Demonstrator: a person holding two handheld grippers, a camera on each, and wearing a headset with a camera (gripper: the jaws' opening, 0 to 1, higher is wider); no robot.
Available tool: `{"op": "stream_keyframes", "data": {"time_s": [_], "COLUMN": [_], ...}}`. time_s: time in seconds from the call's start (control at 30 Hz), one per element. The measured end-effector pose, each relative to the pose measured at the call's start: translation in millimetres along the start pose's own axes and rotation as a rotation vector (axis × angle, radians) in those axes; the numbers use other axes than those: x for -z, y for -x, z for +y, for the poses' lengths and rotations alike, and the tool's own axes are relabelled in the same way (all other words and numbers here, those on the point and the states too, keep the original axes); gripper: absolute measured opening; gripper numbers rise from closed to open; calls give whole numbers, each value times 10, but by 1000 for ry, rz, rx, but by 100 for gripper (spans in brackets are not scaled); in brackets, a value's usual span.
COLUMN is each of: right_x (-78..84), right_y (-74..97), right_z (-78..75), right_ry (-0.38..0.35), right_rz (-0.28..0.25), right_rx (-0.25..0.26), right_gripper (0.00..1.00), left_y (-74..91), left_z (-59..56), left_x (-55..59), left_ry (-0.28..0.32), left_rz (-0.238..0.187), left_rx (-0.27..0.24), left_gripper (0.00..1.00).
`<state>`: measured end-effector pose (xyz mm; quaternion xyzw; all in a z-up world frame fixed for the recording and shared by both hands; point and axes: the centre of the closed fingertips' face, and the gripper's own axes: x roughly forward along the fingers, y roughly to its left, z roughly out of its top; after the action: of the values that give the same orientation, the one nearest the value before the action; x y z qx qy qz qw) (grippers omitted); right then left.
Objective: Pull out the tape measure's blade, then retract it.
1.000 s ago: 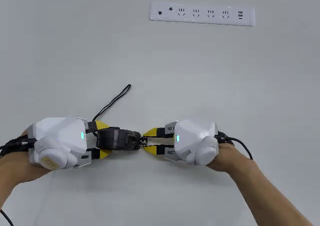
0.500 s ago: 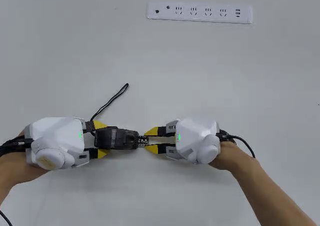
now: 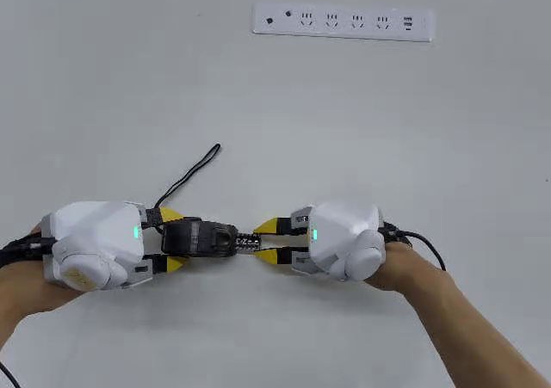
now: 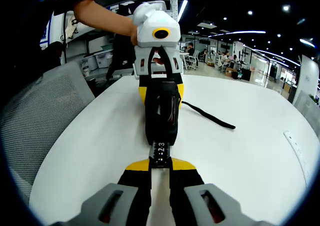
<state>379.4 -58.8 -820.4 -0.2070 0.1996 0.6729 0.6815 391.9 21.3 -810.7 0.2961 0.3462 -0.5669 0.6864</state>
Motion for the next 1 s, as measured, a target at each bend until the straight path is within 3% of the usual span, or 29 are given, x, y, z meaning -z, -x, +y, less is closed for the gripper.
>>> {"op": "stream_keyframes", "data": {"time_s": [1.0], "right_x": [65], "right_y": [98], "right_z": [-3], "right_ry": [2], "right_rz": [-2], "right_rx": [0], "right_gripper": [11], "left_y": [0], "left_z": [5], "left_x": [5], "left_ry": [0], "left_rz": [5], "left_rx": [1], "left_gripper": [28]}}
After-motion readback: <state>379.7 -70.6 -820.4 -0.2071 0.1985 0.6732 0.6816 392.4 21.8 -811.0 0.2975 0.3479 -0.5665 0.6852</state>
